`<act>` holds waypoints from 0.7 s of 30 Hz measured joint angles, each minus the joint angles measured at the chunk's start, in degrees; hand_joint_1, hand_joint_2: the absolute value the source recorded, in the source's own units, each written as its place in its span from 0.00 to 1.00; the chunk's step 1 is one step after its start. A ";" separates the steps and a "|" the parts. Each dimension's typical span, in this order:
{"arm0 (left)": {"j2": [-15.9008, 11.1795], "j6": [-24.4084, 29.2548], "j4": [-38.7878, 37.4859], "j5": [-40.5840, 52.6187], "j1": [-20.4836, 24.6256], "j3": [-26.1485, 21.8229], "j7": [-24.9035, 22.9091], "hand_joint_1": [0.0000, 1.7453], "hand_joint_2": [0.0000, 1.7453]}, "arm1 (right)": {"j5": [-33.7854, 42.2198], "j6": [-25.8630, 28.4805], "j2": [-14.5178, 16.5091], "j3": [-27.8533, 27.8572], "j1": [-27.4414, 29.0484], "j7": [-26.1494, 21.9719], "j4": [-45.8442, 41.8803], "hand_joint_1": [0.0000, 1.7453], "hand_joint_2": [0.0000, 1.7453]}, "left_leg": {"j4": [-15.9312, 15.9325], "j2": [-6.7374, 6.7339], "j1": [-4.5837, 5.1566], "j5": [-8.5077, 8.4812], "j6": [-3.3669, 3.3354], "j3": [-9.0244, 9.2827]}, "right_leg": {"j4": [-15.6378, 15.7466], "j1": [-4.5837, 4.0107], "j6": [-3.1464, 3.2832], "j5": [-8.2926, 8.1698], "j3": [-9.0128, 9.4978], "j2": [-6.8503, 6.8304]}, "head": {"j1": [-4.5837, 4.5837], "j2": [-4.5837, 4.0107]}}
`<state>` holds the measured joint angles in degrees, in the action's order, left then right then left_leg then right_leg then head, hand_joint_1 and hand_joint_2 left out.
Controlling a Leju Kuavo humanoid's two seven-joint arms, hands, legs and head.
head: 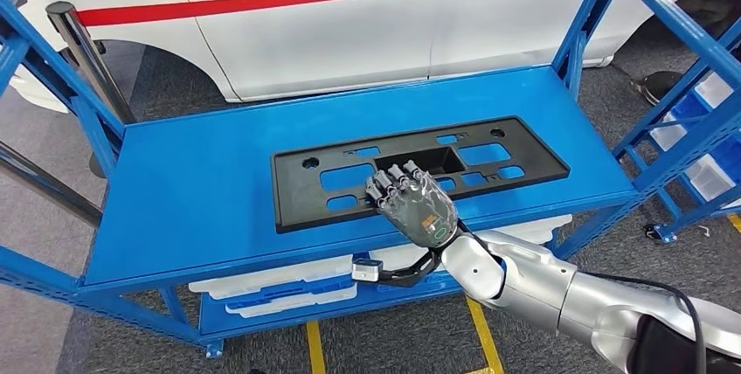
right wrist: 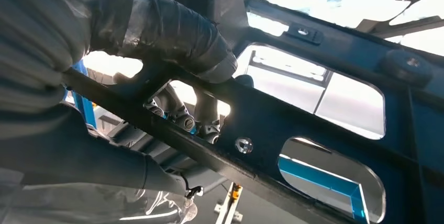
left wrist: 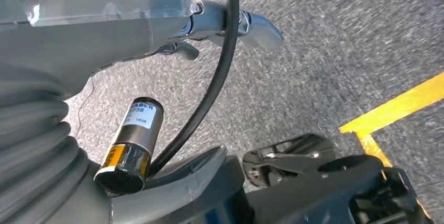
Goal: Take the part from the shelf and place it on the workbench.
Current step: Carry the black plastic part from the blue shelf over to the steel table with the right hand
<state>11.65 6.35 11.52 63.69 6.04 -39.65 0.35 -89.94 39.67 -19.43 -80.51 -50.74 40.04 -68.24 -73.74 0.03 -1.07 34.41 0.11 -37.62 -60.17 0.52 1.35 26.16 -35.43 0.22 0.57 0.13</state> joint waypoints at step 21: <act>0.07 -0.01 0.00 0.05 -0.13 0.00 -0.15 0.00 1.00 | 0.01 0.02 -0.01 -0.08 -0.14 0.00 0.23 1.00 1.00 | 15.30 0.01 0.62 -6.63 -1.36 5.76 | -0.03 0.20 -2.28 -0.40 -0.02 -0.26 | -0.14 0.00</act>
<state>11.72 6.34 11.52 63.73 5.91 -39.65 0.20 -89.94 39.69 -19.44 -80.59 -50.88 40.04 -68.01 -58.44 0.04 -0.45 27.79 -1.25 -31.86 -60.19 0.72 -0.93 25.76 -35.44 -0.04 0.44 0.13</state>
